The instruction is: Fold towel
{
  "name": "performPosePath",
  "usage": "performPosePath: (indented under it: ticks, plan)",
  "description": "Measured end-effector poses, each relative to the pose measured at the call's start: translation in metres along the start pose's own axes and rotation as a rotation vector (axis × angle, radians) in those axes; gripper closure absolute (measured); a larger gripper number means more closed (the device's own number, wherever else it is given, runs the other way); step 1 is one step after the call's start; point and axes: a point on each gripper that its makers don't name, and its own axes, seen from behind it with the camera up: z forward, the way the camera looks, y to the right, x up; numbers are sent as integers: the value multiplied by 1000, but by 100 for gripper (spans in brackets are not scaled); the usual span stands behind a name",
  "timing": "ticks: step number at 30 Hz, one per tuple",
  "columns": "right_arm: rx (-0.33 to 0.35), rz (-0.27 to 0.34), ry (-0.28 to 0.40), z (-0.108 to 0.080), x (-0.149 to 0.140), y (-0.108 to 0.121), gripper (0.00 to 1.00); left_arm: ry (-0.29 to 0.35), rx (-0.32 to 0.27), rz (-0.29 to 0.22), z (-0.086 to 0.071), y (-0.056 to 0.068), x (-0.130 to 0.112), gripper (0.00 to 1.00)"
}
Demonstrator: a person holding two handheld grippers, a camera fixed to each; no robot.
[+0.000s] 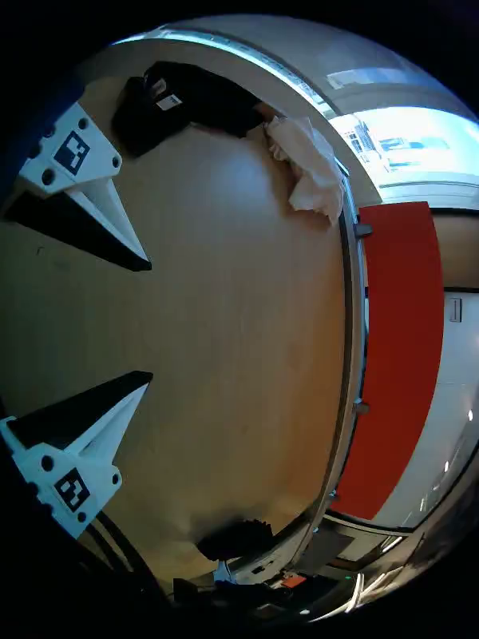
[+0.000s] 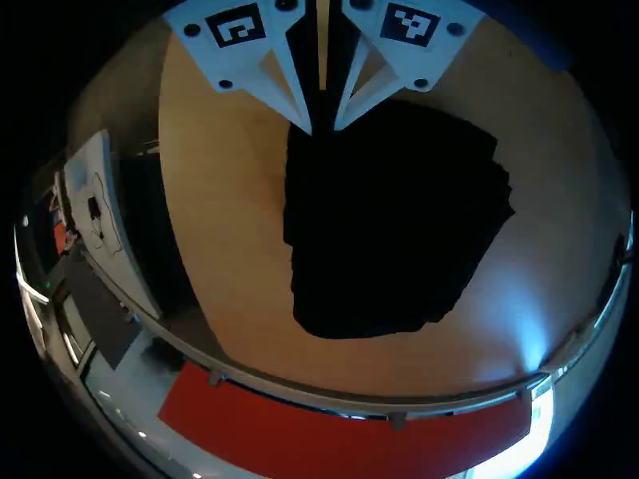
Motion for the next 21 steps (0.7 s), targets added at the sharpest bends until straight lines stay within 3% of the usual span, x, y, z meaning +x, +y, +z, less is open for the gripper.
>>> performPosePath:
  ticks: [11,15,21]
  plan:
    - [-51,12,28,-9,1,10,39,4,-1,-1,-1,-3,1,7]
    - [-54,10,37,-14,1,9,30,6,-4,-1,-2,-3,1,7]
    - [-55,15,67,-24,6,4,7,11,-7,1,-2,-4,3,7]
